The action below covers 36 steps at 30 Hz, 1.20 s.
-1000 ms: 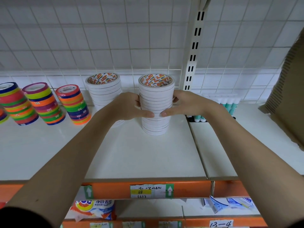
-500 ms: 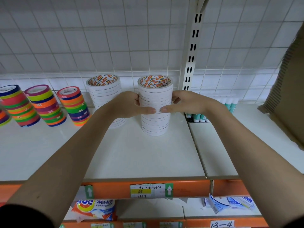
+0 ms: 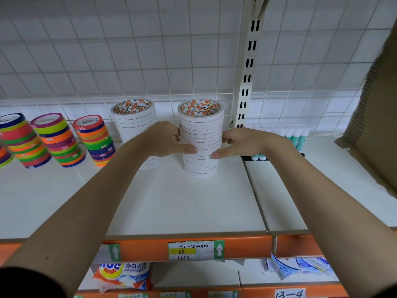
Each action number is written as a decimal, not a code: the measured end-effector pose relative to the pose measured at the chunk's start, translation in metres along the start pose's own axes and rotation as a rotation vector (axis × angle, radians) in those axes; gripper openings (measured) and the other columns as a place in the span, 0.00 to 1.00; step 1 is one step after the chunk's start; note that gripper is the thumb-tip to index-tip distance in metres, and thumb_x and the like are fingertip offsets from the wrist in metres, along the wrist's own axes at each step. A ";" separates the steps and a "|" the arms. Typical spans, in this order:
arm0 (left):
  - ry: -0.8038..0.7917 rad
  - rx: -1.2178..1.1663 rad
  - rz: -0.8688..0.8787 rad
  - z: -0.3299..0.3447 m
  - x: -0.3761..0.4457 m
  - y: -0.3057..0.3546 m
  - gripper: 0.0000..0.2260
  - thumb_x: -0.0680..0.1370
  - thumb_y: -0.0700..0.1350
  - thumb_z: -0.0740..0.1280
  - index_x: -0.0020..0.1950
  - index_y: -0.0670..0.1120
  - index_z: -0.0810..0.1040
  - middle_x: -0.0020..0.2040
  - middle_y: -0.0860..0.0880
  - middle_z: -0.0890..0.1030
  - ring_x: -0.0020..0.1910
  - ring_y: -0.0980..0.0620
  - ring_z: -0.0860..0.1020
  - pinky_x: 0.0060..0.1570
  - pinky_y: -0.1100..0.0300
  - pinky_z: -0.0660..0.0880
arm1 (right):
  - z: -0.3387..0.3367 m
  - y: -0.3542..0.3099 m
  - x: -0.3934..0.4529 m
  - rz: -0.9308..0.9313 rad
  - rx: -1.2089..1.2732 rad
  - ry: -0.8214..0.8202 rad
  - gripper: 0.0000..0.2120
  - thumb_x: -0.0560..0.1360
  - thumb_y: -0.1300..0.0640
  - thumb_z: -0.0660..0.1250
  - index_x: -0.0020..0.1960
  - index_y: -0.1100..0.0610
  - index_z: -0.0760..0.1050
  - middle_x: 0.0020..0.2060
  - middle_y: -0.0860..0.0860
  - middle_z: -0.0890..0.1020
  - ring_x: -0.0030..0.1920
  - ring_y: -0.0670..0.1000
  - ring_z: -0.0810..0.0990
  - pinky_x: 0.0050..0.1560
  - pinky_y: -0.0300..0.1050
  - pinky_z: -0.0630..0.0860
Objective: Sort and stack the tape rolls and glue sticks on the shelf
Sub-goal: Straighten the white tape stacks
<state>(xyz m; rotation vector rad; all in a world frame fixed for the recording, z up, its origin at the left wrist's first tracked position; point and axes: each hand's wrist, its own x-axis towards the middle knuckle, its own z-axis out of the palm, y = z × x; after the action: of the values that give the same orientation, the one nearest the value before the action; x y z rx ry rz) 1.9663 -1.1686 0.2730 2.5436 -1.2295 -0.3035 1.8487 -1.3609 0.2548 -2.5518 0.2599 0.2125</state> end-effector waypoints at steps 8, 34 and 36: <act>-0.041 0.002 0.006 -0.001 0.002 0.001 0.36 0.62 0.70 0.68 0.57 0.42 0.79 0.55 0.46 0.81 0.55 0.49 0.78 0.59 0.51 0.73 | 0.002 -0.007 0.004 0.017 -0.086 0.016 0.31 0.67 0.38 0.70 0.68 0.48 0.70 0.64 0.45 0.75 0.65 0.48 0.71 0.67 0.45 0.66; 0.137 -0.249 0.034 0.007 -0.002 -0.002 0.24 0.64 0.47 0.79 0.57 0.44 0.78 0.50 0.51 0.81 0.35 0.63 0.73 0.36 0.72 0.67 | -0.019 -0.028 -0.010 0.002 -0.062 0.132 0.25 0.67 0.44 0.74 0.62 0.49 0.76 0.57 0.44 0.79 0.58 0.47 0.75 0.55 0.39 0.67; 0.141 -0.249 0.028 0.007 -0.002 -0.001 0.24 0.63 0.48 0.79 0.56 0.44 0.78 0.50 0.51 0.81 0.36 0.63 0.73 0.37 0.71 0.68 | -0.018 -0.027 -0.011 0.001 -0.046 0.144 0.26 0.66 0.44 0.75 0.62 0.49 0.76 0.57 0.44 0.79 0.58 0.46 0.74 0.54 0.38 0.66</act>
<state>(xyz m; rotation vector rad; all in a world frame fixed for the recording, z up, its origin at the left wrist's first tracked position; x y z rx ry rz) 1.9641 -1.1678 0.2657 2.2920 -1.1003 -0.2491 1.8464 -1.3467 0.2861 -2.6166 0.3138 0.0344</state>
